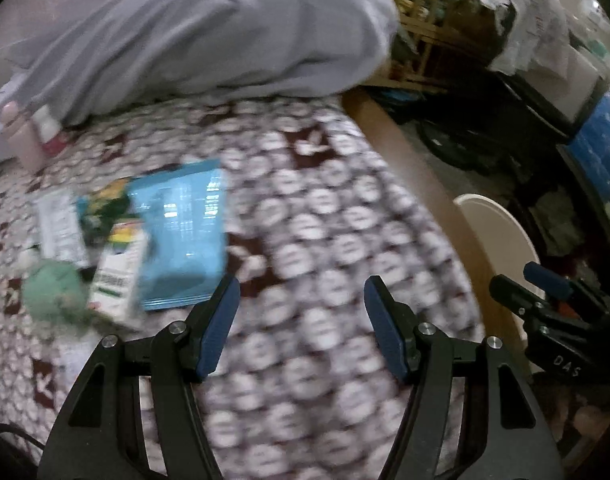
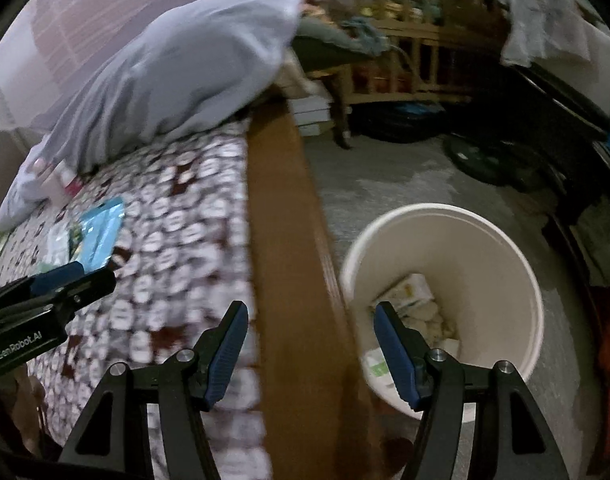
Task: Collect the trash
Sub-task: 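Move both open tools back over the trash on the bed, then grasp the green towel with the left tool while the right tool grasps the blue wet-wipe pack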
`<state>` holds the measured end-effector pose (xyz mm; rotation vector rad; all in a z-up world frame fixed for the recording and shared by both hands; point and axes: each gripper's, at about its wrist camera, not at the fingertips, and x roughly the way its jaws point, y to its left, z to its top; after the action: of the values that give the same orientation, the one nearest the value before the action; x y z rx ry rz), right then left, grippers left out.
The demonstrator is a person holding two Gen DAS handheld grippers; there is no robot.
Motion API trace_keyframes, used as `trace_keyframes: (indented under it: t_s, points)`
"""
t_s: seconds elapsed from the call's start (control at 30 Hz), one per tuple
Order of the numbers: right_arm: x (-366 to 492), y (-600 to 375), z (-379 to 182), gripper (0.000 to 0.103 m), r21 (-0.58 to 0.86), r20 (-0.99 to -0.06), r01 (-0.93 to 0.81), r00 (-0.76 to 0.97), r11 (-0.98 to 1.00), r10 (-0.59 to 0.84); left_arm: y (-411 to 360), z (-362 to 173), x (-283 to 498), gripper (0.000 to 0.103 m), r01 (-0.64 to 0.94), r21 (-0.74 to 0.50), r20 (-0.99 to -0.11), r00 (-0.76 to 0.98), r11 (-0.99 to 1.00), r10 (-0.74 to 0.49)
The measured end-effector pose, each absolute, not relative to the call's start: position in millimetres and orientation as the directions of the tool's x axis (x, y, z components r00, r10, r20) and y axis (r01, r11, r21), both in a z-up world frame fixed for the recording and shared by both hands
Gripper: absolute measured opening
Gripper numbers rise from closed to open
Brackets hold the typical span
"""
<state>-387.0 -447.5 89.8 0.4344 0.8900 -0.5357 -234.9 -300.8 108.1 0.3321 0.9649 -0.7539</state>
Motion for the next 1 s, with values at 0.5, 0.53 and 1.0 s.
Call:
trace_keyframes:
  t_s: [0.5,0.53,1.0]
  points:
    - [-295.9,-358.6,84.5,0.064,0.132,-0.826,0.389,0.551,0.912,-0.116,-173.6,112.1,-162.4,0.064,0.513,-0.008,-0.840,0.463,0.859,-0.284]
    - [-291.0,-355.0,84.3,0.064,0.133,-0.827,0.378,0.552,0.916,-0.108,-166.4,111.6,-157.9,0.063,0.498,-0.009,-0.841,0.465,0.867,-0.276]
    - [-177.0,-327.7,64.3,0.070,0.184,-0.828,0.303,0.560,0.935,-0.019,-101.9,87.8,-84.5,0.064,0.248,-0.256,-0.864,0.374,0.934,-0.336]
